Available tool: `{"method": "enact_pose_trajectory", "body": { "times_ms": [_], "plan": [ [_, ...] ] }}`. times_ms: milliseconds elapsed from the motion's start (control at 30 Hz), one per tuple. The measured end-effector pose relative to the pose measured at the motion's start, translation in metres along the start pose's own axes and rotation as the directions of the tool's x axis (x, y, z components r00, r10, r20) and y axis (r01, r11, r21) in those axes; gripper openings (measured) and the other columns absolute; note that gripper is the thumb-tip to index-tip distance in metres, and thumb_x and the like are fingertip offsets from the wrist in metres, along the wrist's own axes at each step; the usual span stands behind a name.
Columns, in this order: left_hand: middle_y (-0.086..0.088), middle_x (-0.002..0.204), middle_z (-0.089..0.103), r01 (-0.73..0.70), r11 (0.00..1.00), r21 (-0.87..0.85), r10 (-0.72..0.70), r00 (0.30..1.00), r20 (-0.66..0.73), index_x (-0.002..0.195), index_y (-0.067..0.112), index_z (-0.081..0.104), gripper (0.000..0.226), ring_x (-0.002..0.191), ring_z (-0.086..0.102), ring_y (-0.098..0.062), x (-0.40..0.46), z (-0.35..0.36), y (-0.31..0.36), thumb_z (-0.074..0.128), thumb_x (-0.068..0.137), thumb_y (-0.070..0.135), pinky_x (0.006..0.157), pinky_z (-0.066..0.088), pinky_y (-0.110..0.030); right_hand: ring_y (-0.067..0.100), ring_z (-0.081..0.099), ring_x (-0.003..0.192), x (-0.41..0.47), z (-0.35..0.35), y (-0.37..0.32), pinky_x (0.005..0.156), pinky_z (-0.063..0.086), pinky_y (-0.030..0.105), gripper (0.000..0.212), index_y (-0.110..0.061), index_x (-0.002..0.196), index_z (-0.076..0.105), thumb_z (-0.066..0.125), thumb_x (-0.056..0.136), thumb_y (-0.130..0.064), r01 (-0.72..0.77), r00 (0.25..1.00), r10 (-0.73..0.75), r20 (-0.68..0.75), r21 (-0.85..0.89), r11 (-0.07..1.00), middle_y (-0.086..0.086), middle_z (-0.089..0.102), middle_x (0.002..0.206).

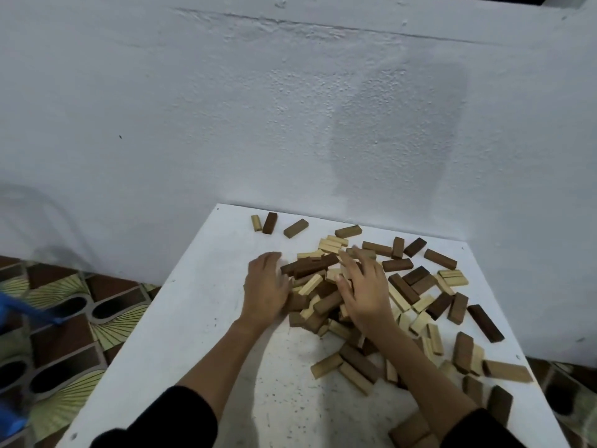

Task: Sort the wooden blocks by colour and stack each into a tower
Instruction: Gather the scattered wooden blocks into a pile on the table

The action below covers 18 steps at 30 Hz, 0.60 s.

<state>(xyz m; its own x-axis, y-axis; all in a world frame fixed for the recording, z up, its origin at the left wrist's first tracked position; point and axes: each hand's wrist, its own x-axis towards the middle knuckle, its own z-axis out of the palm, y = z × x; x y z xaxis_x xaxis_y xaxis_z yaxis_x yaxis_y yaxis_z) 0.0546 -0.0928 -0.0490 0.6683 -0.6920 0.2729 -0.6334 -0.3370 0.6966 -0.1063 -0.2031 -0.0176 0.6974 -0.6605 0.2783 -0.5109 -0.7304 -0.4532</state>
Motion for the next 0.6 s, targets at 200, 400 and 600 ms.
{"method": "enact_pose_trajectory", "body": {
  "times_ms": [200,400,600],
  "plan": [
    [-0.006,0.118,0.052,0.052,0.965,0.257,-0.082,0.991,0.107,0.113,0.01,0.06,0.037,0.106,0.042,-0.024,-0.009,-0.013,-0.034,0.061,0.081,0.029,0.082,0.038,-0.034,0.029,0.028,0.134,0.047,-0.002,-0.017,0.11,0.024,0.043,0.047,-0.021,0.145,0.034,0.044,0.098,-0.024,0.07,0.995,-0.067,0.075,-0.028,0.997,0.007,0.03,0.15],
    [-0.012,0.099,0.058,0.071,0.966,0.25,-0.095,0.992,0.085,0.098,0.007,0.052,0.01,0.087,0.051,-0.025,0.006,-0.019,-0.053,0.055,0.092,0.015,0.074,0.047,-0.04,0.028,0.031,0.127,0.092,0.009,-0.03,0.104,0.033,0.041,0.048,-0.018,0.142,0.038,0.046,0.095,-0.014,0.141,0.971,-0.124,0.207,-0.066,0.988,0.005,0.031,0.147],
    [-0.024,0.109,0.054,0.367,0.927,0.073,-0.37,0.929,0.03,0.103,0.0,0.045,0.012,0.098,0.051,-0.037,0.066,-0.04,-0.059,0.046,0.096,0.01,0.077,0.037,-0.034,0.025,0.032,0.126,0.138,0.03,-0.029,0.095,0.04,0.039,0.048,-0.015,0.137,0.041,0.047,0.091,-0.006,0.215,0.909,-0.167,0.381,-0.087,0.973,0.001,0.037,0.141]
  ]
}}
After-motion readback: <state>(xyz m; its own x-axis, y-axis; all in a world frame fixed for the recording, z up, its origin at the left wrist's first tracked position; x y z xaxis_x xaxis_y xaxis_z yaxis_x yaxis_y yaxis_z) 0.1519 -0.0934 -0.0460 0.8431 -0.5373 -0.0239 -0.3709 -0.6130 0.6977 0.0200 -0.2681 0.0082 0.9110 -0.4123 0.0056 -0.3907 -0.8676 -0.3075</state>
